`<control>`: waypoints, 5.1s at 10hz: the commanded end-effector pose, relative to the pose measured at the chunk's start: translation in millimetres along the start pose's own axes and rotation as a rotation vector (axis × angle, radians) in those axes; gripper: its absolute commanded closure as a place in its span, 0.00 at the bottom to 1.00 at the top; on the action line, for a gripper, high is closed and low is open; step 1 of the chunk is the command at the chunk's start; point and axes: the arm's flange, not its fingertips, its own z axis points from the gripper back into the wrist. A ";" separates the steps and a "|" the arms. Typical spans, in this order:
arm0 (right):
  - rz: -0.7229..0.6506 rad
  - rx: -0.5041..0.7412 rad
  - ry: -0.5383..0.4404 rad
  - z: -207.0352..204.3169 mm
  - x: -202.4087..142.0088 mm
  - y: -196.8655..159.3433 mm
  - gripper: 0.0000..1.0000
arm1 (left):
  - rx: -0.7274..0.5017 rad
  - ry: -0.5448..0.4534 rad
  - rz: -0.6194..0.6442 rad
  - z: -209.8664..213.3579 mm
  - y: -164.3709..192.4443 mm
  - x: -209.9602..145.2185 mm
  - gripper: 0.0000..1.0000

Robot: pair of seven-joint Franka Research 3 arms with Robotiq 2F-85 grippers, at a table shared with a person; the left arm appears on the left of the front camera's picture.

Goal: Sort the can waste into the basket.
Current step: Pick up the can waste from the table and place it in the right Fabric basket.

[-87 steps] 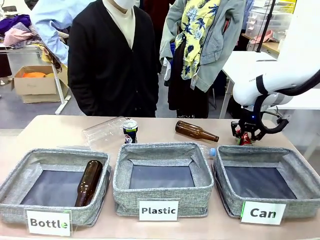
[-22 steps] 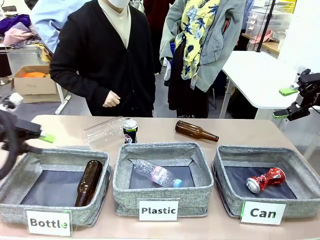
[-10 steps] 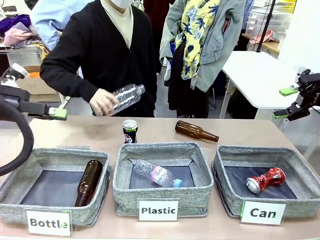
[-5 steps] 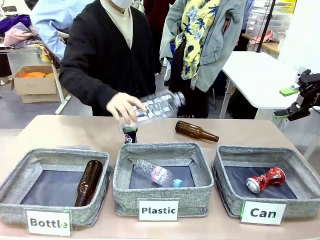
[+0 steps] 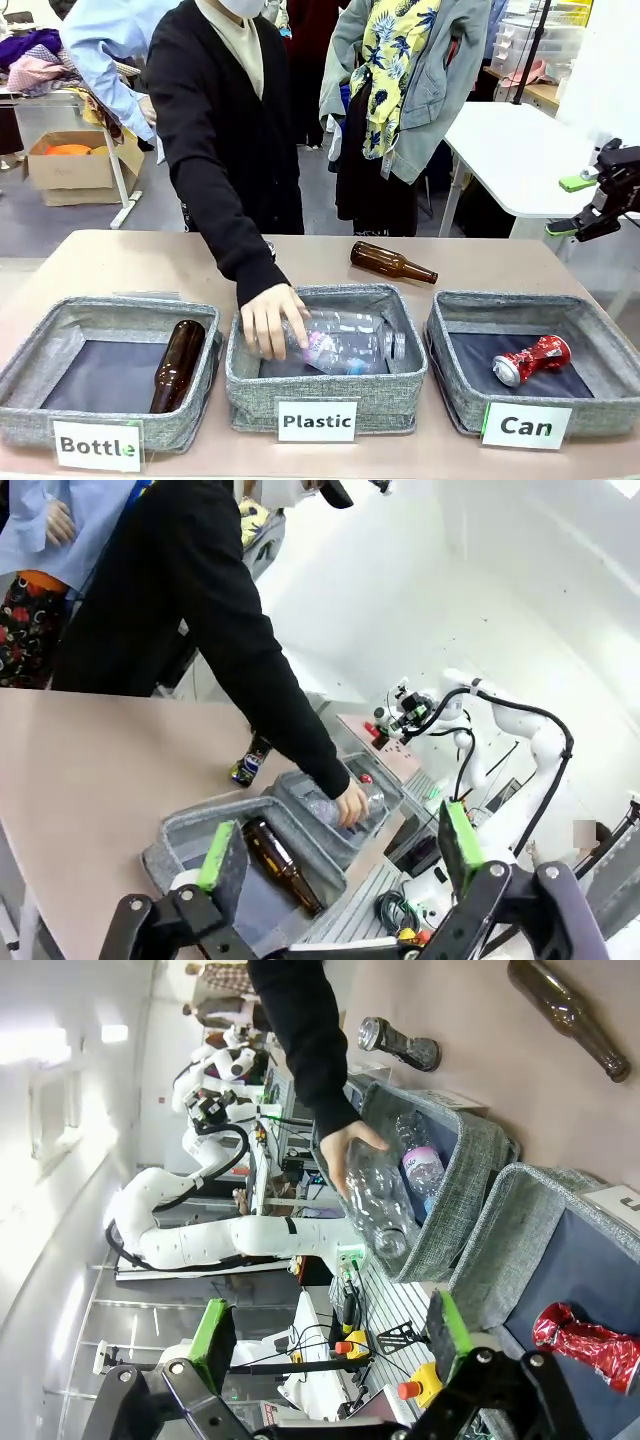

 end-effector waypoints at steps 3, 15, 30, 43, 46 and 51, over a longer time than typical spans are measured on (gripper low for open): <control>0.016 0.001 0.014 2.5 0.5 1.7 0.00 | 0.022 0.142 -0.041 -69.0 1.5 14.9 0.00; 0.016 0.001 0.014 2.5 0.5 1.7 0.00 | 0.282 0.483 -0.458 -283.1 49.9 -22.2 0.00; 0.016 0.001 0.014 2.5 0.5 1.7 0.00 | -0.076 0.768 -0.947 -469.7 119.8 -37.8 0.00; 0.016 0.001 0.014 2.5 0.5 1.7 0.00 | -0.304 0.481 -1.057 -323.0 63.3 -24.5 0.00; 0.016 0.001 0.014 2.5 0.5 1.7 0.00 | -0.381 0.591 -0.993 -366.5 78.3 -5.3 0.00; 0.016 0.001 0.014 2.5 0.5 1.7 0.00 | -0.263 0.482 -0.962 -117.8 -4.9 46.1 0.00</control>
